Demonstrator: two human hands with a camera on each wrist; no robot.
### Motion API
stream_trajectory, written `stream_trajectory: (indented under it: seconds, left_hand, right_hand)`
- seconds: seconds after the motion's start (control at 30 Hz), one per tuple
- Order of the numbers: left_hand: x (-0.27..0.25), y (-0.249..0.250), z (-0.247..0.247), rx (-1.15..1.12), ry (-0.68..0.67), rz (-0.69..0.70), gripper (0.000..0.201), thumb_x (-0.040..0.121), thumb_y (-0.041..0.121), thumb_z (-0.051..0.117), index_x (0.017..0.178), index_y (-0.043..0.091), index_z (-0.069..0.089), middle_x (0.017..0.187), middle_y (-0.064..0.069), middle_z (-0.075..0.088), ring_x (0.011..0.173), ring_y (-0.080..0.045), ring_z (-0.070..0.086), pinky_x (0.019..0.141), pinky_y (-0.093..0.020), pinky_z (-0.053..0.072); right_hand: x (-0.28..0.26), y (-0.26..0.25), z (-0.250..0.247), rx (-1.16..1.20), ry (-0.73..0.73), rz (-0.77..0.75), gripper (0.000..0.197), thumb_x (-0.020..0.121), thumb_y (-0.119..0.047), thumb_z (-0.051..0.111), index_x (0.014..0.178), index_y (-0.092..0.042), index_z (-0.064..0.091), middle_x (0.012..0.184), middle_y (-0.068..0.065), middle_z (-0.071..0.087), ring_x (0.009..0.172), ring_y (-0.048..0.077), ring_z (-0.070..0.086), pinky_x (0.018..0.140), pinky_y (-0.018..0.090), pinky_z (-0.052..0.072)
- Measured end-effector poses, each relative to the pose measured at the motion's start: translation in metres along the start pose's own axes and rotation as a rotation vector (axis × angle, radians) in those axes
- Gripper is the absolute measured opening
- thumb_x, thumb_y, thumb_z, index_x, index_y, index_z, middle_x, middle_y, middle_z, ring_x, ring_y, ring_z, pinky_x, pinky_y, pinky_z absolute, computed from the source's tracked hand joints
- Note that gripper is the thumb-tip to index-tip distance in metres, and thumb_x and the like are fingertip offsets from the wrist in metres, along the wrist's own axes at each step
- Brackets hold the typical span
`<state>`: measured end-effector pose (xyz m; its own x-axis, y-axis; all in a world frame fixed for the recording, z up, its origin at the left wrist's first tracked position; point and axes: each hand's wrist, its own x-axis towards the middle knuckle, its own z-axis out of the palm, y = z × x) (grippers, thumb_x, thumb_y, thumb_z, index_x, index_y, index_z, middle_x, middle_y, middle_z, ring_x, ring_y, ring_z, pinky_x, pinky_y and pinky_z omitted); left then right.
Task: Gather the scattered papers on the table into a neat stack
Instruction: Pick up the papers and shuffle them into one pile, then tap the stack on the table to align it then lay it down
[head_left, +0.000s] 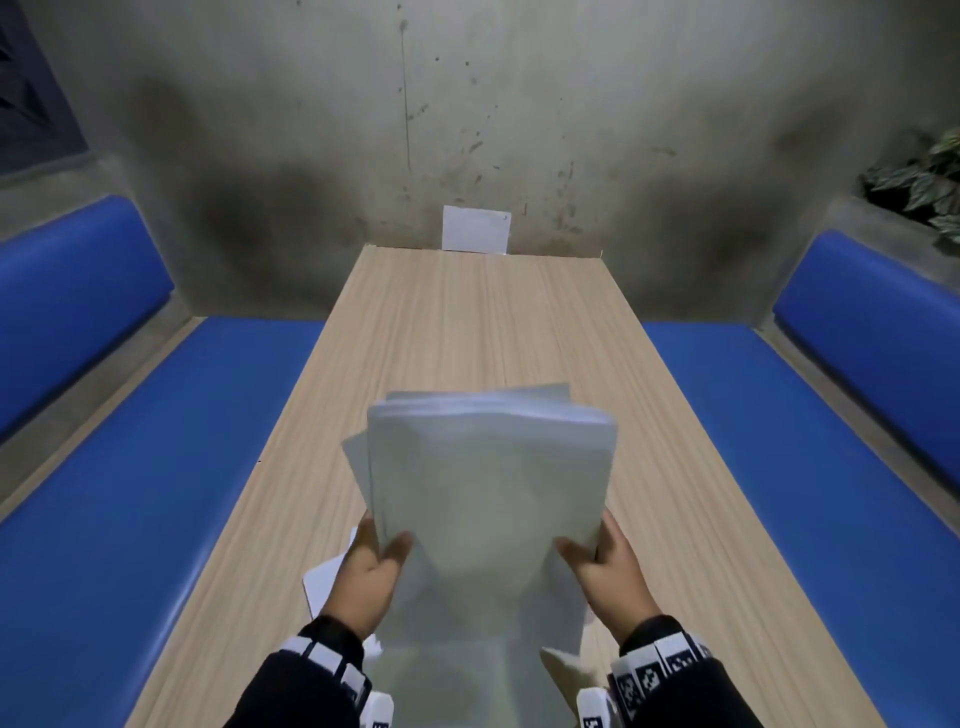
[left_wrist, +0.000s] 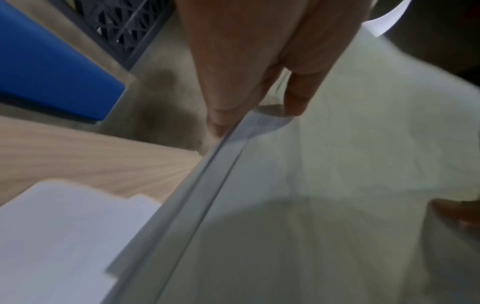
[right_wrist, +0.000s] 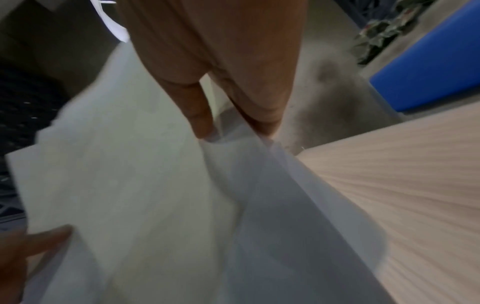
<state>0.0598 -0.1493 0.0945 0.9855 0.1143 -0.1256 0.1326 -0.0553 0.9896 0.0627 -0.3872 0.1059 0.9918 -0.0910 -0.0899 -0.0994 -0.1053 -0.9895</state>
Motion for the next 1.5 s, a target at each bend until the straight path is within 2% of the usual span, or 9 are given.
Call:
stream_trajectory:
  seconds: [0.17,0.3,0.43,0.7,0.8,0.97,1.1,1.3,1.5]
  left_hand:
    - [0.02,-0.001,-0.027,0.178,0.044,-0.082,0.034,0.083,0.022,0.06,0.116,0.015,0.054,0.117,0.001,0.062,0.112,-0.019,0.057,0.104,-0.039,0.042]
    - [0.011,-0.047,-0.029,0.407,0.049,-0.289,0.008,0.08,0.016,0.063,0.088,0.019,0.061,0.106,-0.009,0.069,0.093,-0.025,0.062,0.083,-0.032,0.048]
    - [-0.001,-0.087,-0.023,0.727,0.183,-0.518,0.03,0.068,0.036,0.065,0.097,0.029,0.065,0.13,0.001,0.043,0.116,-0.023,0.04,0.101,-0.036,0.038]
    - [-0.006,-0.08,-0.013,0.489,0.432,-0.568,0.06,0.062,0.023,0.07,0.12,0.028,0.054,0.14,-0.005,0.029,0.109,-0.032,0.052,0.096,-0.039,0.047]
    - [0.0,-0.081,-0.018,0.508,0.418,-0.649,0.098,0.052,0.03,0.072,0.137,0.026,0.024,0.132,-0.012,0.042,0.104,-0.037,0.057,0.09,-0.043,0.05]
    - [0.012,-0.093,-0.024,0.249,0.374,-0.676,0.077,0.045,0.017,0.066,0.119,0.008,0.047,0.1,-0.012,0.067,0.087,-0.033,0.066,0.081,-0.039,0.056]
    - [0.013,-0.091,-0.03,0.046,0.252,-0.642,0.058,0.053,0.005,0.071,0.109,-0.002,0.06,0.098,-0.017,0.067,0.093,-0.035,0.064,0.084,-0.038,0.05]
    - [0.02,-0.03,-0.031,-0.155,0.139,-0.35,0.047,0.073,0.002,0.069,0.118,0.0,0.056,0.112,-0.026,0.065,0.099,-0.042,0.063,0.091,-0.053,0.049]
    - [0.013,0.057,-0.031,-0.136,0.111,0.156,0.038,0.065,0.013,0.065,0.102,0.022,0.06,0.091,0.008,0.071,0.086,-0.013,0.068,0.071,-0.023,0.055]
  right_hand:
    - [0.018,0.005,0.006,0.011,-0.005,0.099,0.028,0.081,0.002,0.063,0.098,-0.019,0.06,0.102,0.006,0.069,0.094,0.021,0.065,0.087,0.034,0.052]
    - [0.017,0.059,0.028,-0.207,-0.035,0.423,0.015,0.075,0.001,0.063,0.087,-0.008,0.061,0.098,0.017,0.069,0.088,0.029,0.066,0.077,0.035,0.053]
    - [0.007,0.093,0.046,-0.626,-0.027,0.607,0.026,0.074,-0.016,0.053,0.098,-0.015,0.063,0.116,0.013,0.056,0.101,0.03,0.06,0.077,0.026,0.049]
    - [0.009,0.093,0.056,-0.332,0.052,0.695,0.037,0.075,-0.007,0.06,0.11,-0.006,0.051,0.108,0.011,0.06,0.083,0.023,0.057,0.068,0.025,0.048]
    - [0.012,0.096,0.053,-0.317,-0.02,0.763,0.05,0.079,-0.012,0.066,0.126,0.001,0.052,0.105,0.007,0.058,0.092,0.021,0.055,0.085,0.028,0.048]
    - [0.015,0.09,0.056,-0.273,-0.049,0.874,0.063,0.084,-0.014,0.062,0.138,0.007,0.036,0.138,0.016,0.05,0.126,0.028,0.051,0.091,0.025,0.042]
    - [0.012,0.089,0.053,-0.208,-0.111,0.781,0.062,0.076,-0.006,0.066,0.133,0.006,0.044,0.133,0.02,0.054,0.12,0.033,0.054,0.101,0.039,0.045]
    - [0.013,0.039,0.038,0.082,-0.009,0.372,0.026,0.082,0.007,0.059,0.103,-0.008,0.062,0.094,0.01,0.07,0.081,0.025,0.066,0.064,0.024,0.055]
    - [0.013,-0.041,0.012,0.297,-0.021,-0.056,0.02,0.086,0.005,0.057,0.092,-0.013,0.064,0.069,-0.012,0.076,0.063,0.001,0.069,0.056,0.015,0.054]
